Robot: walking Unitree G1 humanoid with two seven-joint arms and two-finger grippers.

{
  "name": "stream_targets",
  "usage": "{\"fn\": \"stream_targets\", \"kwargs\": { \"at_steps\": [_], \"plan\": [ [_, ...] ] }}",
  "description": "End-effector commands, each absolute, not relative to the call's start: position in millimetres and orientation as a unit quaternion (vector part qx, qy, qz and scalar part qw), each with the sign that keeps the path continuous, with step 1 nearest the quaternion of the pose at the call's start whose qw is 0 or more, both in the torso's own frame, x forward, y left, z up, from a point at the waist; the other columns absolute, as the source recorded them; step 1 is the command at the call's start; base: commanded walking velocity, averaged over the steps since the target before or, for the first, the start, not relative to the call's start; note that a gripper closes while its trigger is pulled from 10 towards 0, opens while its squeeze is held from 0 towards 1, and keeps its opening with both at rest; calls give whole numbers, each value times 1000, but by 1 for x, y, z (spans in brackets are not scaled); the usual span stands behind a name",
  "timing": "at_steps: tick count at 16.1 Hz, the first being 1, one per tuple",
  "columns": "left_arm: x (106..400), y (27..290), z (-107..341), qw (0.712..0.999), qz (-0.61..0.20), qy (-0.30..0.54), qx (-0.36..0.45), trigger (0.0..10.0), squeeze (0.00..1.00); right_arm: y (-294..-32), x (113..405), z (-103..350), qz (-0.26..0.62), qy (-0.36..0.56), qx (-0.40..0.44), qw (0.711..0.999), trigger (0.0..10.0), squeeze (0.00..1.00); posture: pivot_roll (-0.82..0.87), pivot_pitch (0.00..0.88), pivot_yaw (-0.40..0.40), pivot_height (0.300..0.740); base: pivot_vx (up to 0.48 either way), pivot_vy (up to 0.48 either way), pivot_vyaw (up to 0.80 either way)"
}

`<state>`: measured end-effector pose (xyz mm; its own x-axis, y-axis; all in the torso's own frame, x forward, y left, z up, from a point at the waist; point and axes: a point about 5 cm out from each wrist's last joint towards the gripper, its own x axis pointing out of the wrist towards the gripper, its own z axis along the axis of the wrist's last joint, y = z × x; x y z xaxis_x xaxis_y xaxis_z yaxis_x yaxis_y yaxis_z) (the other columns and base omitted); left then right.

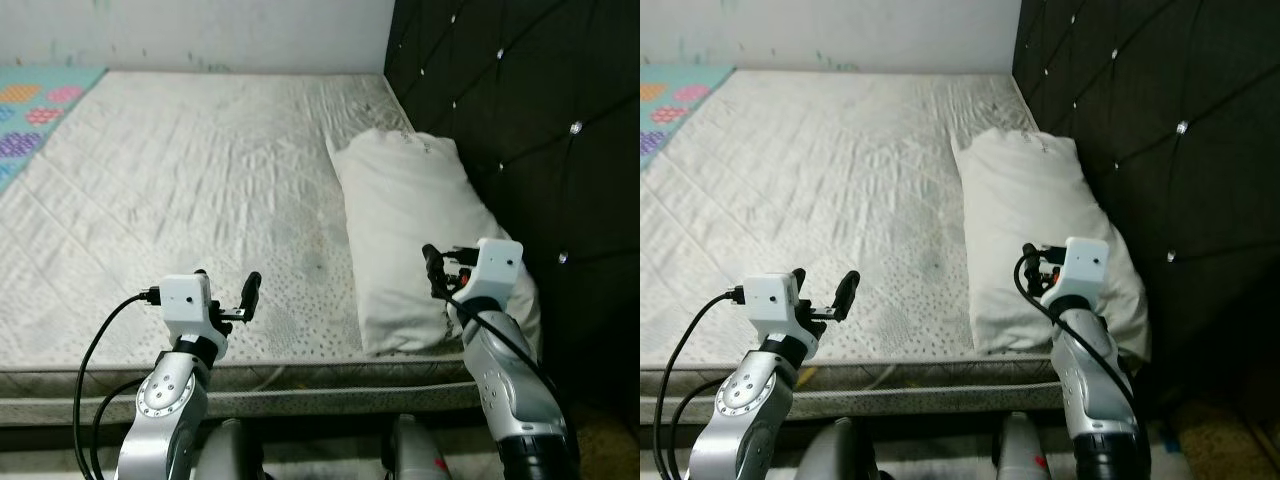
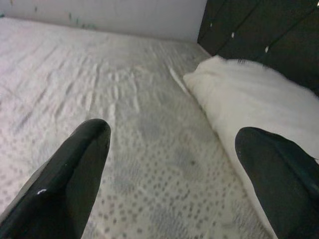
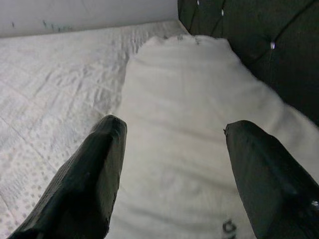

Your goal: Clean up the room

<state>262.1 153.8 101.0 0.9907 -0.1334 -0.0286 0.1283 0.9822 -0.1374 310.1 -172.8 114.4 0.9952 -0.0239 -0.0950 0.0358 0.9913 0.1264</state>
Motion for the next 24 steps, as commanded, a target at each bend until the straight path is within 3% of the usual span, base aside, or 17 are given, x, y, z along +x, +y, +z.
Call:
{"fn": "stream_targets", "kwargs": {
  "at_steps": [1, 4, 15, 17, 21, 24],
  "plan": [
    [266, 153, 106, 996, -68, 7, -61, 10000, 0, -175, 313, 119, -16, 35, 68, 997, 10000, 0, -169, 0, 12, 711, 0, 0, 0],
    [268, 153, 105, 996, -68, 4, -61, 10000, 0, -175, 315, 119, -17, 33, 66, 997, 10000, 0, -173, 0, 12, 740, 0, 0, 0],
    [266, 156, 103, 996, -67, 6, -56, 10000, 0, -173, 311, 113, -16, 37, 64, 997, 10000, 0, -166, 0, 23, 740, 0, 0, 0],
    [257, 173, 97, 999, -38, 12, -37, 10000, 0, -180, 297, 107, -5, 44, 17, 999, 10000, 0, -161, 0, 21, 740, 0, 0, 0],
    [237, 206, 93, 1000, 15, 19, -5, 10000, 0, -204, 275, 100, -7, 57, 0, 998, 10000, 0, -165, 0, 28, 740, 0, 0, 0],
    [227, 217, 80, 999, 25, 44, 4, 10000, 0, -200, 273, 96, -3, 60, -8, 998, 10000, 0, -166, 0, 24, 740, 0, 0, 0]
  ]
}}
